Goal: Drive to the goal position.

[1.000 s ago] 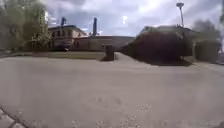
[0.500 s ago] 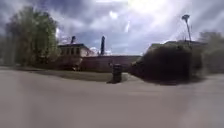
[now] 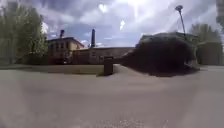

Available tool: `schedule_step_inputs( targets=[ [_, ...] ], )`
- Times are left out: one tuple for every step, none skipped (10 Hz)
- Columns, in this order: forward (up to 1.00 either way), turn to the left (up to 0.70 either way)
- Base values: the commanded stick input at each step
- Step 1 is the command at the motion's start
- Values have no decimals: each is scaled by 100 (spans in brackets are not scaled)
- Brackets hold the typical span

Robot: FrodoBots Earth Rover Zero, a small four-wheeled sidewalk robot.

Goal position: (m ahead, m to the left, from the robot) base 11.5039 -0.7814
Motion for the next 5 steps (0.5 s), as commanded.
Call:
schedule_step_inputs(
  targets=[
    [100, -30],
    [100, -39],
    [100, -39],
    [100, -39],
    [100, -23]
  ],
)
